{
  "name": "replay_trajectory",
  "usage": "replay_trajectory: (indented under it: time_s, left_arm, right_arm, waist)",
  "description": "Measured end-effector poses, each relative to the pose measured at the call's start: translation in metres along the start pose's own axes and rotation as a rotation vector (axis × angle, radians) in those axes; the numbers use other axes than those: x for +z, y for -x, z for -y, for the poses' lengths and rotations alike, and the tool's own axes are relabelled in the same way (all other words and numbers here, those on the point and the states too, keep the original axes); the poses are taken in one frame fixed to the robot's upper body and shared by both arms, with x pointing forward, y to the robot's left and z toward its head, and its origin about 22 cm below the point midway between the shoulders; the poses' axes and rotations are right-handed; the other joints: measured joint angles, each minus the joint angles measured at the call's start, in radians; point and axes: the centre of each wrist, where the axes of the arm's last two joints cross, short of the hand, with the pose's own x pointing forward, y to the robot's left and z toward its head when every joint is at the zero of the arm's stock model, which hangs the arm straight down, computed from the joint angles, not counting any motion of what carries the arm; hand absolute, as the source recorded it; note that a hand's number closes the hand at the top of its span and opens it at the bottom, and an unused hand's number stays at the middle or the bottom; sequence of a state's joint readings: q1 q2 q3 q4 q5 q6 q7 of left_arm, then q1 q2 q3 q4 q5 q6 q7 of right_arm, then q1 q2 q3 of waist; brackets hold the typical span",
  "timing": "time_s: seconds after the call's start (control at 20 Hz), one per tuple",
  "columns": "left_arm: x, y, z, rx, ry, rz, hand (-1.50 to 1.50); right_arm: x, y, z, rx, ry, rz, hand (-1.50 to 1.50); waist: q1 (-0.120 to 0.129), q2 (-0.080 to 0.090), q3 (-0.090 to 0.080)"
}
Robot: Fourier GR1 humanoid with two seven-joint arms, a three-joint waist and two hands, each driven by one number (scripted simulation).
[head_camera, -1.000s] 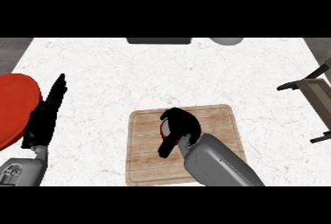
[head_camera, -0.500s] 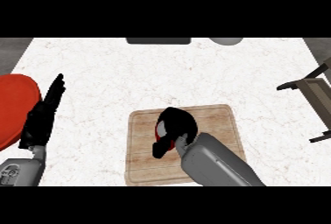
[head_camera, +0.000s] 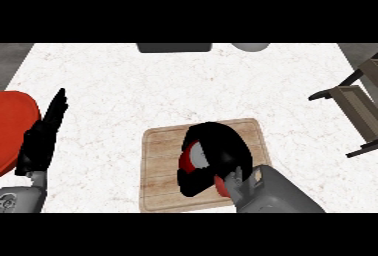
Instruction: Pick the can from the cutting board and place it in the tiered basket
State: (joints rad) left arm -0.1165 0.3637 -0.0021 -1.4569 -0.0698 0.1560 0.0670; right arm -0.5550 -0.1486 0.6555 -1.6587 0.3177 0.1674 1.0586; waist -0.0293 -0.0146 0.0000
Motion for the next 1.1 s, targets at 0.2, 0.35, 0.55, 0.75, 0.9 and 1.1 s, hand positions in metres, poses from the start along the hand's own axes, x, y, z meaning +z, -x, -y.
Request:
replay_trajectory:
  time_s: [0.2, 0.35, 0.55, 0.75, 0.9, 1.1]
  left_arm:
    - [0.004, 0.006, -0.006, 0.004, -0.021, -0.021, 0.00]
    - [0.005, 0.007, -0.006, 0.002, -0.031, -0.027, 0.00]
    - [0.006, 0.007, -0.008, 0.003, -0.033, -0.019, 0.00]
    - [0.006, 0.006, -0.007, -0.004, -0.023, -0.011, 0.00]
    - [0.003, 0.003, -0.007, -0.002, -0.014, -0.001, 0.00]
    - [0.005, 0.001, 0.001, 0.005, -0.009, 0.000, 0.00]
  right_arm:
    - [0.055, 0.009, 0.039, 0.014, 0.120, 0.179, 1.50]
    - [0.099, 0.016, 0.070, -0.034, 0.255, 0.285, 1.50]
    - [0.151, 0.028, 0.109, -0.067, 0.467, 0.377, 1.50]
    - [0.190, 0.035, 0.142, -0.094, 0.625, 0.428, 1.50]
    - [0.210, 0.039, 0.170, -0.071, 0.723, 0.426, 1.50]
    - [0.230, 0.045, 0.210, -0.005, 0.800, 0.377, 1.50]
  waist:
    - [-0.028, -0.010, 0.000]
    - [-0.040, -0.011, 0.000]
    - [-0.033, -0.007, 0.000]
    - [-0.019, -0.002, -0.001]
    - [-0.012, 0.000, -0.001]
    - [-0.005, 0.003, -0.001]
